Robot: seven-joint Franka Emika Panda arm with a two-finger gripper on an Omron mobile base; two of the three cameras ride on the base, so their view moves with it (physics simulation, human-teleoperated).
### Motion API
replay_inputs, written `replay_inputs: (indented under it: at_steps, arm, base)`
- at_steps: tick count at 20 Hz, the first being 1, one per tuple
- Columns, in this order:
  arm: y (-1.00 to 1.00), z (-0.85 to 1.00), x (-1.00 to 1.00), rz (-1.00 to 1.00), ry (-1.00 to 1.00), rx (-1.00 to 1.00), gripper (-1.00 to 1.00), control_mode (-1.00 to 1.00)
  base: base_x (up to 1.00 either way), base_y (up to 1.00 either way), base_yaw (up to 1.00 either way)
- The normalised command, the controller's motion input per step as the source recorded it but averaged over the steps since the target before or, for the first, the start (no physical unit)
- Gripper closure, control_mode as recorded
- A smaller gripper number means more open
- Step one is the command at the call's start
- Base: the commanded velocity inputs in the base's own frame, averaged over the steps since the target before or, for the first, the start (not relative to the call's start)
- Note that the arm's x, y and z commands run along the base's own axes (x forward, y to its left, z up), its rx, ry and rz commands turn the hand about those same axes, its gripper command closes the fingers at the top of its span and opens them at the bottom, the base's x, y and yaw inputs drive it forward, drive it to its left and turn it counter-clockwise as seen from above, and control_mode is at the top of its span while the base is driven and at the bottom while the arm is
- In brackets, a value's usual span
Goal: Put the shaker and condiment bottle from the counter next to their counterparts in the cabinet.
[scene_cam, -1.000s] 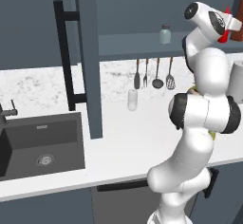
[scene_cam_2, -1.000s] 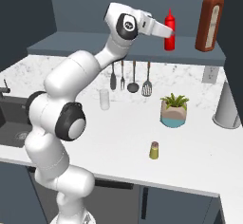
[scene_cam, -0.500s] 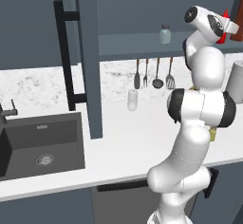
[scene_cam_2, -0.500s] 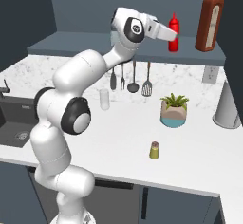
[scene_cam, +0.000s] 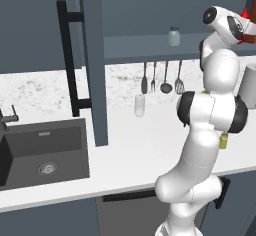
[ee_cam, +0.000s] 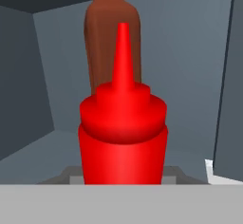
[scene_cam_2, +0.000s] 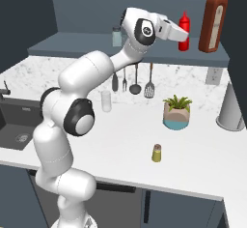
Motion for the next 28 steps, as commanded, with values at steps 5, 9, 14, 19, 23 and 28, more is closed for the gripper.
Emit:
replay_inputs:
  at_steps: [5,9,14,19,23,28]
  arm:
    - [-0.13,-0.23,0.23,-0.08,0.00,0.00,1.00,-1.00]
    - [-0.10,-0.36,0.31,-0.08,0.00,0.00,1.00,-1.00]
    - [-0.01,-0.56,0.36,-0.06,0.00,0.00,-1.00,-1.00]
    - [0.00,-0.41,0.25,-0.05,0.00,0.00,-1.00,-1.00]
    - [0.00,-0.36,0.03,-0.03,0.00,0.00,-1.00,-1.00]
    - [0.01,-0.11,-0.18,-0.01,0.00,0.00,-1.00,-1.00]
  base:
    - [0.00,0.00,0.00]
    - [0.00,0.00,0.00]
    - [0.00,0.00,0.00]
    - [0.00,0.00,0.00]
    - [0.00,0.00,0.00]
    - [0.00,0.00,0.00]
